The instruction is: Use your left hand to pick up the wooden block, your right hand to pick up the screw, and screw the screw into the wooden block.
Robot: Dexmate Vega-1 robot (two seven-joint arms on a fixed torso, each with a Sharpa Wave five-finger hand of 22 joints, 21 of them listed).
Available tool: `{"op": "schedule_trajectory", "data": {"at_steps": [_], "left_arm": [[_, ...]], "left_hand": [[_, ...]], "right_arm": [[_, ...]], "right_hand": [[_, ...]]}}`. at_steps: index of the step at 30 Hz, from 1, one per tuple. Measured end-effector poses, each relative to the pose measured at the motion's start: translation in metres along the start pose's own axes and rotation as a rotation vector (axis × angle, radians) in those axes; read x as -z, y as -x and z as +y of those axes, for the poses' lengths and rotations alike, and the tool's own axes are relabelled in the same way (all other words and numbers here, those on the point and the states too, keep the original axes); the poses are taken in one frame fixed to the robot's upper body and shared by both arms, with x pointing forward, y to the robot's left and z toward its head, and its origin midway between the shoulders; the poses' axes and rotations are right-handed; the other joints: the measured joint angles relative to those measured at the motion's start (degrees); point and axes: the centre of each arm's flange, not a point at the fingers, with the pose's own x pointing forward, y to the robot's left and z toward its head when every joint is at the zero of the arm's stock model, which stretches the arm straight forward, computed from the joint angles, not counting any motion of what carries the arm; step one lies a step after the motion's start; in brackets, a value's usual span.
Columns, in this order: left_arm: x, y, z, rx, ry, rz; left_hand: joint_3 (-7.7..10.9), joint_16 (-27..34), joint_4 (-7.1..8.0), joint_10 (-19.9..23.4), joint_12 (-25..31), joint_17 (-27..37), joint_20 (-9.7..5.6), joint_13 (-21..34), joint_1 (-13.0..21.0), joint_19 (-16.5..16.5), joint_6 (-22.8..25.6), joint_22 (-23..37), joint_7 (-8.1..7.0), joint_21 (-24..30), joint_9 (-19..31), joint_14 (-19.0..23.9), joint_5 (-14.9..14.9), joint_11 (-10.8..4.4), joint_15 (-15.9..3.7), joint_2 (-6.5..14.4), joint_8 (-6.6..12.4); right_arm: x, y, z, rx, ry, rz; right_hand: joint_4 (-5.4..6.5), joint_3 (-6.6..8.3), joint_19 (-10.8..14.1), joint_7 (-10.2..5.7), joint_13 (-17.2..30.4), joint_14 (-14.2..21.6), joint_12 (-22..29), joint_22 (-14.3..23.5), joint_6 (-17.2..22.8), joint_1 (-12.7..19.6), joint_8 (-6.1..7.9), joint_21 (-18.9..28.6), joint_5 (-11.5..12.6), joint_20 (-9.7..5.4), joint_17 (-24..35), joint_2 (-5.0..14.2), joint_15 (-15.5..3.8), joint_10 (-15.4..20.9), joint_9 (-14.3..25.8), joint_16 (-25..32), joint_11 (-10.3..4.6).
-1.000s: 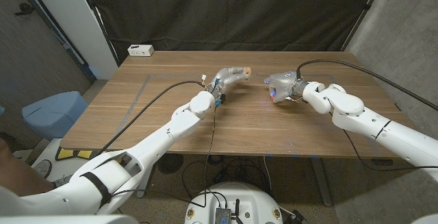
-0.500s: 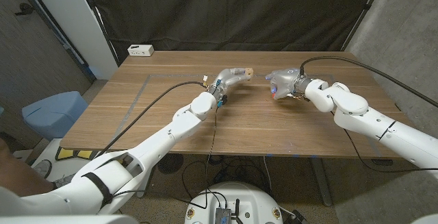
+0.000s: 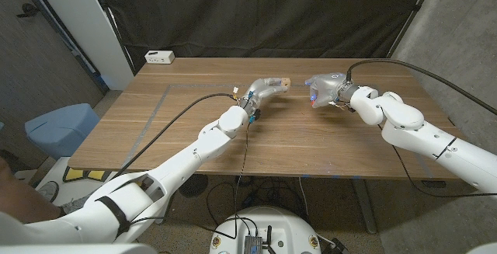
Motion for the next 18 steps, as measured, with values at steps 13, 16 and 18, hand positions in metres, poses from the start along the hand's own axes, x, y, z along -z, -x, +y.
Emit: {"op": "schedule_trajectory", "data": {"at_steps": [13, 16, 18], "left_arm": [[0.001, 0.003, -0.006, -0.01, 0.001, -0.009], [0.001, 0.004, -0.007, -0.013, 0.001, -0.011], [0.001, 0.004, -0.007, -0.016, 0.0, -0.013]], "left_hand": [[-0.01, 0.0, -0.01, 0.0, 0.0, 0.0, 0.0, 0.21, 0.01, 0.0, 0.83, 0.0, 0.17, 0.0, -0.03, 0.21, -0.04, 0.0, 0.21, 0.0, 0.14], [-0.02, 0.0, -0.02, 0.54, -0.12, 0.0, 0.0, 0.21, 0.0, 0.0, 0.84, 0.0, 0.16, 0.0, 0.0, 0.21, -0.16, 0.09, 0.21, -0.01, 0.14], [-0.08, 0.0, -0.08, 0.64, -0.13, 0.0, 0.0, 0.21, 0.0, 0.0, 0.84, 0.0, 0.16, 0.0, 0.0, 0.21, -0.15, 0.01, 0.21, -0.01, 0.14]], "right_arm": [[0.007, 0.008, -0.01, 0.041, -0.07, 0.04], [0.008, 0.01, -0.012, 0.051, -0.084, 0.045], [0.007, 0.011, -0.013, 0.054, -0.085, 0.043]], "right_hand": [[0.06, 0.41, 0.92, 0.49, 0.0, 0.84, 0.0, 0.0, 0.48, 0.0, 0.43, 0.01, 0.03, -0.12, -0.05, 0.0, -0.03, 1.12, -0.03, 0.0, 0.51], [0.06, 0.41, 1.01, 0.49, 0.0, 0.92, 0.0, 0.0, 0.48, 0.0, 0.43, 0.01, 0.06, -0.21, -0.04, 0.0, -0.1, 1.64, -0.18, 0.0, 0.42], [0.07, 0.41, 1.02, 0.7, 0.0, 0.92, 0.0, 0.0, 0.71, 0.0, 0.42, 0.01, 0.06, -0.2, -0.13, 0.0, -0.1, 1.86, -0.41, 0.0, 0.38]]}}
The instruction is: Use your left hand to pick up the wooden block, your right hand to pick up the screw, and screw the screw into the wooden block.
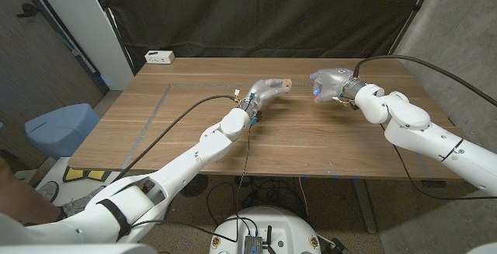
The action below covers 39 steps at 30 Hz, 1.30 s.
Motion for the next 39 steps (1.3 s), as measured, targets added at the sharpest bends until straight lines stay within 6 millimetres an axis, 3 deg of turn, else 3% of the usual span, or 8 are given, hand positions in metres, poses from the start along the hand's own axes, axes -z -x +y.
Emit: {"op": "schedule_trajectory", "data": {"at_steps": [39], "left_arm": [[-0.001, 0.005, -0.028, 0.011, 0.052, -0.021]], "left_hand": [[-0.29, 0.0, -0.29, 1.06, -0.47, 0.0, 0.2, 0.28, 0.15, -0.2, 1.0, 0.0, 0.02, 0.0, -0.01, 0.3, 0.4, 0.01, -0.3, 0.36, 0.01]], "right_arm": [[0.011, 0.02, -0.025, 0.167, -0.286, 0.093]], "right_hand": [[0.06, 0.36, 1.33, 0.7, 0.0, 1.33, 0.0, 0.0, 1.74, -0.01, -0.5, -0.22, 0.2, -0.1, -0.02, -0.01, -0.1, 2.32, -2.83, -0.27, 1.16]]}}
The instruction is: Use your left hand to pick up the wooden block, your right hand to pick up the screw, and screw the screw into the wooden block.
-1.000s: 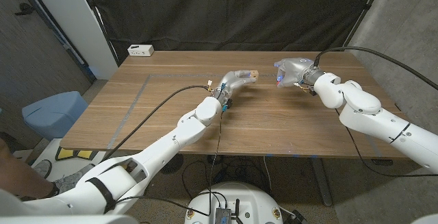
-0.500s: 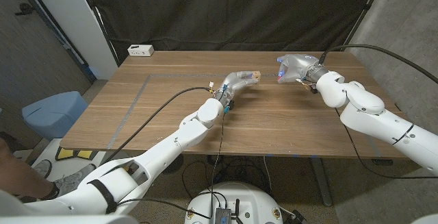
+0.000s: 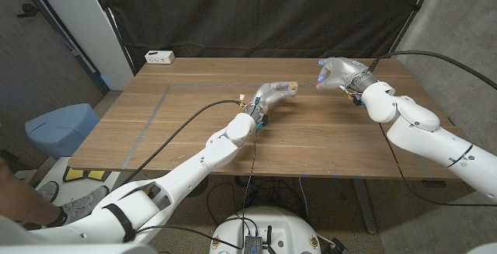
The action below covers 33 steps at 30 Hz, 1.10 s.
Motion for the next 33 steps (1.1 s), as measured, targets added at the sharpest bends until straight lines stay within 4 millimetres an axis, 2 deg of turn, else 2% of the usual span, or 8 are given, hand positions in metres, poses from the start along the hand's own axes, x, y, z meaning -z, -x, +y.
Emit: {"op": "schedule_trajectory", "data": {"at_steps": [24, 25, 33], "left_arm": [[-0.006, -0.004, -0.011, 0.005, 0.05, -0.038], [-0.002, -0.009, -0.018, 0.009, 0.061, -0.026], [-0.002, -0.011, -0.022, 0.015, 0.077, -0.028]], "left_hand": [[-0.15, 0.0, -0.15, 0.07, -0.31, 0.0, 0.0, -0.01, -0.08, 0.0, 0.0, 0.0, 0.0, 0.0, 0.01, 0.3, -0.01, -0.1, 0.3, 0.19, 0.0], [-0.15, 0.0, -0.15, 0.07, -0.31, 0.0, 0.0, -0.01, -0.08, 0.0, 0.0, 0.0, 0.0, 0.0, 0.01, 0.3, -0.01, -0.1, 0.3, 0.19, 0.0], [-0.39, 0.0, -0.03, 0.25, -0.39, 0.0, 0.0, 0.27, -0.08, 0.0, 0.0, 0.0, 0.0, 0.0, 0.01, 0.3, -0.05, 0.09, 0.3, 0.18, 0.0]], "right_arm": [[0.003, 0.006, 0.001, 0.082, -0.153, 0.024], [0.002, 0.007, -0.003, 0.138, -0.222, 0.023], [0.004, 0.01, 0.0, 0.176, -0.306, 0.029]], "right_hand": [[-0.05, -0.05, 0.62, 0.75, 0.0, 0.71, 0.0, 0.0, 0.71, -0.24, 0.06, -0.22, 0.26, -0.01, -0.28, 0.27, 0.1, 0.61, -1.28, 0.0, 0.61], [-0.05, -0.05, 0.62, 0.75, 0.0, 0.71, 0.0, 0.0, 0.71, -0.23, 0.06, -0.22, 0.26, -0.01, -0.27, 0.28, 0.1, 0.63, -1.32, 0.0, 0.63], [0.16, -0.35, 0.72, 1.25, 0.0, 1.33, 0.0, 0.0, 1.19, -0.06, 0.01, -0.22, 0.25, 0.1, -0.27, 0.42, 0.11, 1.02, -1.68, 0.0, 1.02]]}}
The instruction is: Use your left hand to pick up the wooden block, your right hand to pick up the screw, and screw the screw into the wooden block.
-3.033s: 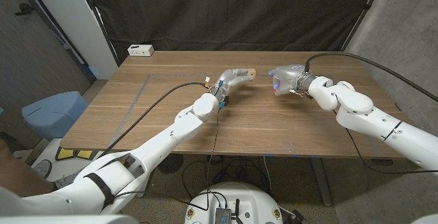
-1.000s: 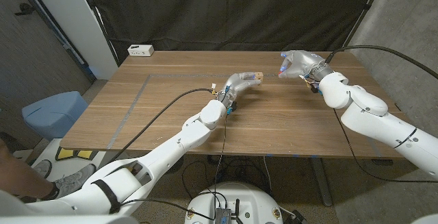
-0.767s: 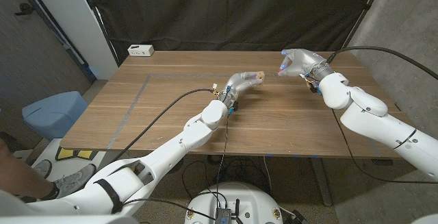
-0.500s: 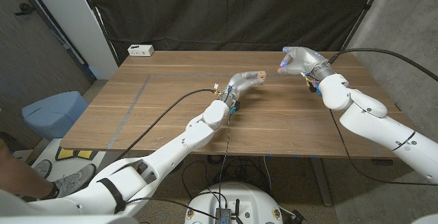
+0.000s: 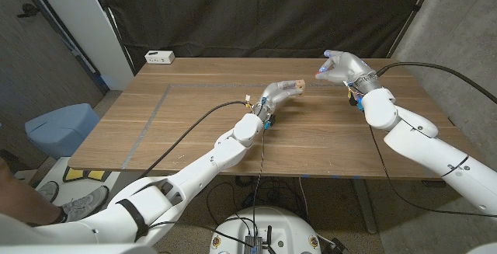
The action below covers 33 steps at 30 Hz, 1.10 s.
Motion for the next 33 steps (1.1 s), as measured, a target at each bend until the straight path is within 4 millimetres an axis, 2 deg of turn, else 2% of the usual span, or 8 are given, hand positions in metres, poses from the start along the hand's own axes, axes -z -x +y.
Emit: {"op": "schedule_trajectory", "data": {"at_steps": [33], "left_arm": [[0.002, -0.004, -0.012, 0.013, 0.073, 0.003]], "left_hand": [[0.08, 0.0, 0.06, 0.11, 0.09, 0.0, 0.0, -0.04, 0.08, 0.0, 0.0, 0.0, 0.0, 0.0, 0.0, -0.01, 0.05, -0.12, 0.0, -0.1, -0.16]], "right_arm": [[0.011, 0.012, 0.018, 0.176, -0.321, 0.008]], "right_hand": [[0.01, -0.93, 0.2, 0.41, 0.0, 0.51, -0.24, 0.0, 0.19, -0.4, -0.45, 0.01, 0.22, -0.21, 0.01, 0.52, 0.09, 0.61, -1.25, 0.0, 0.62]]}}
